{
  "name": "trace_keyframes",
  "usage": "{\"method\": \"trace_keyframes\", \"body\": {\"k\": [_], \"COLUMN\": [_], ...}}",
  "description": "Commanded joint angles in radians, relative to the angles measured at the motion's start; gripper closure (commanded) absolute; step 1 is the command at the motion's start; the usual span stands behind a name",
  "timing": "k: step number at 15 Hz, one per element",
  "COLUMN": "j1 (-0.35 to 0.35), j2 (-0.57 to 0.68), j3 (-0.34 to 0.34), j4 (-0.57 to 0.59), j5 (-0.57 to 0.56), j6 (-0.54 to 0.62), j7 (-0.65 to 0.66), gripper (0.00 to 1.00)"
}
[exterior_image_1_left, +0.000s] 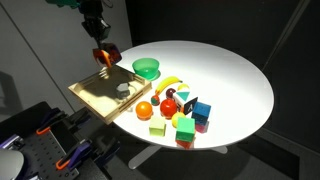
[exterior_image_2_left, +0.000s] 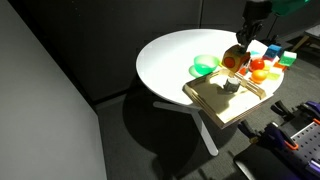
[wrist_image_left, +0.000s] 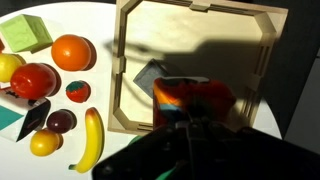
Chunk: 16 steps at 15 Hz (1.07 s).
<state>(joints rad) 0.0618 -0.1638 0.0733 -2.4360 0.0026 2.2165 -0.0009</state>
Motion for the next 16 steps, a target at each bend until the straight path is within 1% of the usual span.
{"method": "trace_keyframes", "body": {"k": [1,5,16], "j1": [0.02,0.031,0.025], "j2": [0.023,0.037,0.149], "j3": [0.02,0.031,0.018], "j4": [0.023,0.023,0.029], "j5": [-0.011,-0.022,-0.037], "j6": [0.0,0.008,0.045], "j7": [0.007,0.011,0.002], "gripper": [1.0,1.0,1.0]}}
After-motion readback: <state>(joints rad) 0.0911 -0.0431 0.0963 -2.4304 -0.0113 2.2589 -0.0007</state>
